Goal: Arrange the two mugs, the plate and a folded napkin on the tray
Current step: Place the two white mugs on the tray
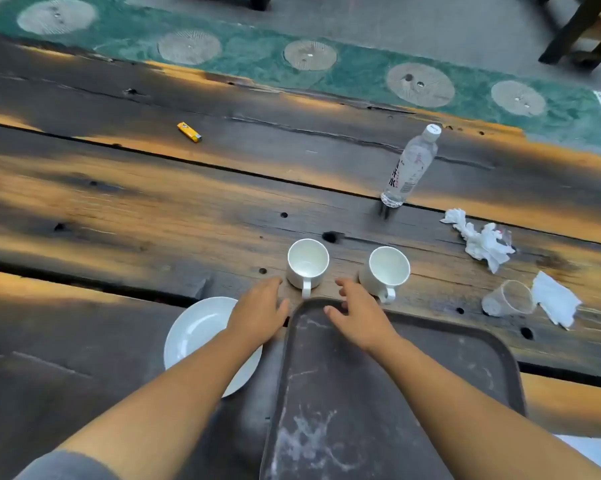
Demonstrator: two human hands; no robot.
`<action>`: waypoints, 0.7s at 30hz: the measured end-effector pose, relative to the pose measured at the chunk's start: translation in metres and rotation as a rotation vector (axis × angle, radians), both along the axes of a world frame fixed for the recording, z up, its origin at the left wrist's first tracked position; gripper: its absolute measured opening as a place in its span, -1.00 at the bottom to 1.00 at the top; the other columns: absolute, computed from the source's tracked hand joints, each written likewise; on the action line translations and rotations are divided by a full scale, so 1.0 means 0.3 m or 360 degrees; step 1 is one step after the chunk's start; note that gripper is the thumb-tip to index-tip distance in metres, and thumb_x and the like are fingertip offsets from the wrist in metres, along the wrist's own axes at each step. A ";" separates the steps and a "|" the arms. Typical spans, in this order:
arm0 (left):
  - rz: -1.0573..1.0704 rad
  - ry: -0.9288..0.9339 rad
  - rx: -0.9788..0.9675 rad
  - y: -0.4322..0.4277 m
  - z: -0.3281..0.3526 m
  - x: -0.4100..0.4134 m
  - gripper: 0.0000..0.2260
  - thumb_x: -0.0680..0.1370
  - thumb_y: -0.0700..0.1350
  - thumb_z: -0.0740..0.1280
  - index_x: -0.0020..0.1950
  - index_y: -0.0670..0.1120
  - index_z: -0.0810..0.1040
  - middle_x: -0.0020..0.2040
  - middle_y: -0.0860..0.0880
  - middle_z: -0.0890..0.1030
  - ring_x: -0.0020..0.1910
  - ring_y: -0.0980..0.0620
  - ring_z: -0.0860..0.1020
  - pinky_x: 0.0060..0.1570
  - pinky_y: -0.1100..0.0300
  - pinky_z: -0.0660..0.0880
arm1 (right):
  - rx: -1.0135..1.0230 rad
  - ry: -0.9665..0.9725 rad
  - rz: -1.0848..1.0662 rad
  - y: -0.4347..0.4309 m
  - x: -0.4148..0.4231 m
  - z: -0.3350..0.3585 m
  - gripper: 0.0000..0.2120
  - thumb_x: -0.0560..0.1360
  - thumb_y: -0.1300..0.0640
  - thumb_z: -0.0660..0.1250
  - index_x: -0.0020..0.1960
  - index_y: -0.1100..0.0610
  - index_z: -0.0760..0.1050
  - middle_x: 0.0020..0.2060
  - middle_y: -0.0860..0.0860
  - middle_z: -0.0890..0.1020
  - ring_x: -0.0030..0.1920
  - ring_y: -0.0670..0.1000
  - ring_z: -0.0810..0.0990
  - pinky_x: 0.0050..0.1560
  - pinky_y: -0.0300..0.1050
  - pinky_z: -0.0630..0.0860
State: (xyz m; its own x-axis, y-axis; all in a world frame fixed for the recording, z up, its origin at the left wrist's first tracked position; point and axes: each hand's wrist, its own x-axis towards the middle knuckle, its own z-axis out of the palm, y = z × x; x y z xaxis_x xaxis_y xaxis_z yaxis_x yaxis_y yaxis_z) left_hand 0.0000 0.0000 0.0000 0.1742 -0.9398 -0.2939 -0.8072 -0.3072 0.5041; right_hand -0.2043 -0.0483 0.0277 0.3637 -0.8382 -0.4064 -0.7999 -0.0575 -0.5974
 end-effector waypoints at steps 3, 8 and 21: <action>0.0122 0.0258 -0.0090 -0.055 -0.028 0.019 -0.53 0.56 0.00 0.34 0.44 0.03 0.32 0.38 -0.02 0.48 0.27 -0.09 0.51 0.19 0.00 0.47 | 0.0017 -0.0171 -0.0204 -0.063 0.042 -0.005 -0.31 0.52 -0.06 0.40 0.56 0.03 0.21 0.43 0.07 0.43 0.33 0.05 0.50 0.36 0.10 0.47; 0.0117 0.0582 -0.0195 -0.125 -0.064 0.032 -0.37 0.48 -0.04 0.46 0.44 0.21 0.22 0.40 0.11 0.41 0.29 0.03 0.47 0.25 -0.05 0.50 | 0.0093 -0.0409 -0.0227 -0.132 0.105 -0.010 -0.39 0.38 -0.11 0.46 0.35 -0.23 0.27 0.29 -0.13 0.43 0.32 -0.04 0.45 0.35 0.07 0.46; 0.0058 0.0930 -0.0095 -0.199 -0.118 0.073 -0.24 0.49 -0.07 0.50 0.51 0.35 0.15 0.41 0.22 0.46 0.33 0.20 0.47 0.31 0.07 0.50 | 0.0317 -0.0650 -0.0234 -0.202 0.131 -0.101 -0.28 0.41 0.03 0.53 0.34 -0.49 0.25 0.18 -0.57 0.45 0.24 -0.44 0.45 0.32 -0.15 0.46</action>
